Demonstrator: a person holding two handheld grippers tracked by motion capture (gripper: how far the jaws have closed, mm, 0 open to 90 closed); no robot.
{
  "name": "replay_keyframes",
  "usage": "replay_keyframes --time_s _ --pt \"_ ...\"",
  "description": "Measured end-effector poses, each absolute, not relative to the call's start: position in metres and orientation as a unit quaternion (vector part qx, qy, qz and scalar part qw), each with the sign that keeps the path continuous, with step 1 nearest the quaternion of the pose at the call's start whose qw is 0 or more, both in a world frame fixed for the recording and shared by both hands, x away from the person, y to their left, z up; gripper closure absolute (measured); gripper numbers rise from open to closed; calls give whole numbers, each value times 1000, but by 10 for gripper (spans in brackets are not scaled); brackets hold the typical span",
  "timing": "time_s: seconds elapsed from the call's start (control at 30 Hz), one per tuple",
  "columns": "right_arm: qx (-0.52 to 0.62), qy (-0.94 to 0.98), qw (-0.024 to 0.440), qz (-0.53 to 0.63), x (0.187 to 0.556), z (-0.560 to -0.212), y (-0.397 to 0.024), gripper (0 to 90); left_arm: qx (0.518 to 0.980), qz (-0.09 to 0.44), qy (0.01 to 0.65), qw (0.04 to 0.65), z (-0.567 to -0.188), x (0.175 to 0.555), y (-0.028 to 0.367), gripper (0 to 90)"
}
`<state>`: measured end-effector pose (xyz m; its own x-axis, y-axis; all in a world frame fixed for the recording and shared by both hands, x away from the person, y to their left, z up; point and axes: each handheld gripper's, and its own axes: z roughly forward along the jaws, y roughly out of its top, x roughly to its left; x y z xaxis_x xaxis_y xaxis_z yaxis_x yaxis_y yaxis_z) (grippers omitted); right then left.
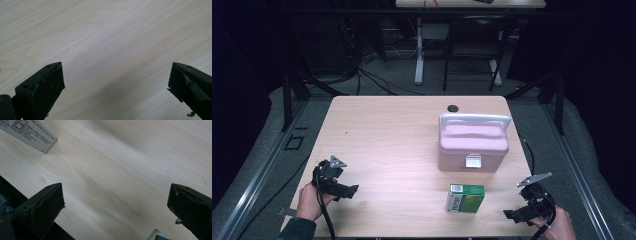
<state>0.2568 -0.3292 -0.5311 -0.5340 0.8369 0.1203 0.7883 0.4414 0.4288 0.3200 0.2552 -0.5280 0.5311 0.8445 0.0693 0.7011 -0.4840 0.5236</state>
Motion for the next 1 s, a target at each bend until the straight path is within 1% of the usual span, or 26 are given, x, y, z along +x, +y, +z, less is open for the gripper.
replay_keyframes --time_s 0.13,0.23,0.5,0.77,1.0 --pt "488 840 50 232 257 -528 -333 2 849 159 452 220 -526 321 250 3" --pt "489 839 55 233 259 -526 -335 1 851 154 453 219 -524 322 248 15" --pt "487 838 50 241 266 -513 -339 0 857 130 443 230 -518 333 236 3" --pt "469 848 68 238 284 -489 -337 0 871 120 415 234 -496 348 222 2" --pt "453 857 68 236 297 -476 -335 0 887 115 386 226 -475 362 205 2"
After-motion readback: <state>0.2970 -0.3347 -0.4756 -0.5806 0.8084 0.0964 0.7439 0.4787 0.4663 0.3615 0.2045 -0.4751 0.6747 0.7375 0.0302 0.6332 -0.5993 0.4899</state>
